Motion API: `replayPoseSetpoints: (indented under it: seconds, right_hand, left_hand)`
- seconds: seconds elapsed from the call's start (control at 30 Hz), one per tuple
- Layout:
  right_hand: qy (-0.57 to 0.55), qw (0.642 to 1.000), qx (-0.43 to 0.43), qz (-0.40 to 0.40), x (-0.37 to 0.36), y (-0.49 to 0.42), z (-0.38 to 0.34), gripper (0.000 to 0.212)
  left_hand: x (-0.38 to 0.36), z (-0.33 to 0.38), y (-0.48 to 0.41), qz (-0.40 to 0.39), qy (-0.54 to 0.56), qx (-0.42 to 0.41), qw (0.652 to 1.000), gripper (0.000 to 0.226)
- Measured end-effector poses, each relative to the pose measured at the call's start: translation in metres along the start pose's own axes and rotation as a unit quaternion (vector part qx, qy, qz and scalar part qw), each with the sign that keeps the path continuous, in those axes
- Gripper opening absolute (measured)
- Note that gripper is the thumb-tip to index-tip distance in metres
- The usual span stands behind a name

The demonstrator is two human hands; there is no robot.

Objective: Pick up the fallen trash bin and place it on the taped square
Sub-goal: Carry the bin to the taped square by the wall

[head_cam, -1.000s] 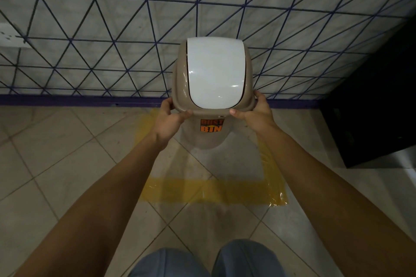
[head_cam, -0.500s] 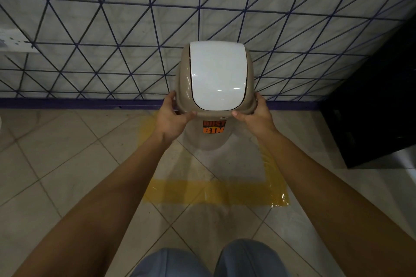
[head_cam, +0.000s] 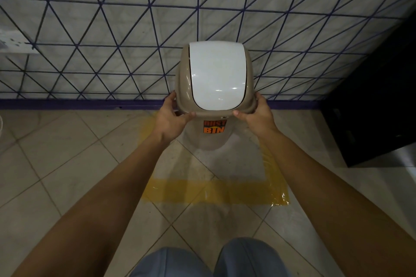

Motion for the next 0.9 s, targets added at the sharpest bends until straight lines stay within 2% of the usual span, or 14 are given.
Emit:
replayPoseSetpoints:
  seconds: [0.43,0.67,0.9]
  right_hand:
    - [0.001,1.0,0.001,0.015,0.008,0.0,0.003,0.084]
    - [0.105,0.991,0.07,0.038,0.01,0.0,-0.01,0.086]
    - [0.108,0.991,0.067,0.036,0.009,-0.001,-0.01,0.087]
  left_hand:
    - [-0.007,-0.003,-0.001,-0.014,0.007,0.003,1.0,0.076]
    - [-0.014,0.013,0.004,0.0,-0.015,-0.051,0.999,0.079]
    - [-0.019,0.012,0.0,0.004,0.002,-0.006,1.0,0.084]
Point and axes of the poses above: each hand's wrist, its own y-axis away from the middle knuckle, its own x-axis out of the back of the hand, z = x × y, the point moved 4 cm from there along -y, towards the middle knuckle, and after that the axes turned 1 degree about y, right-handed, at the moved point
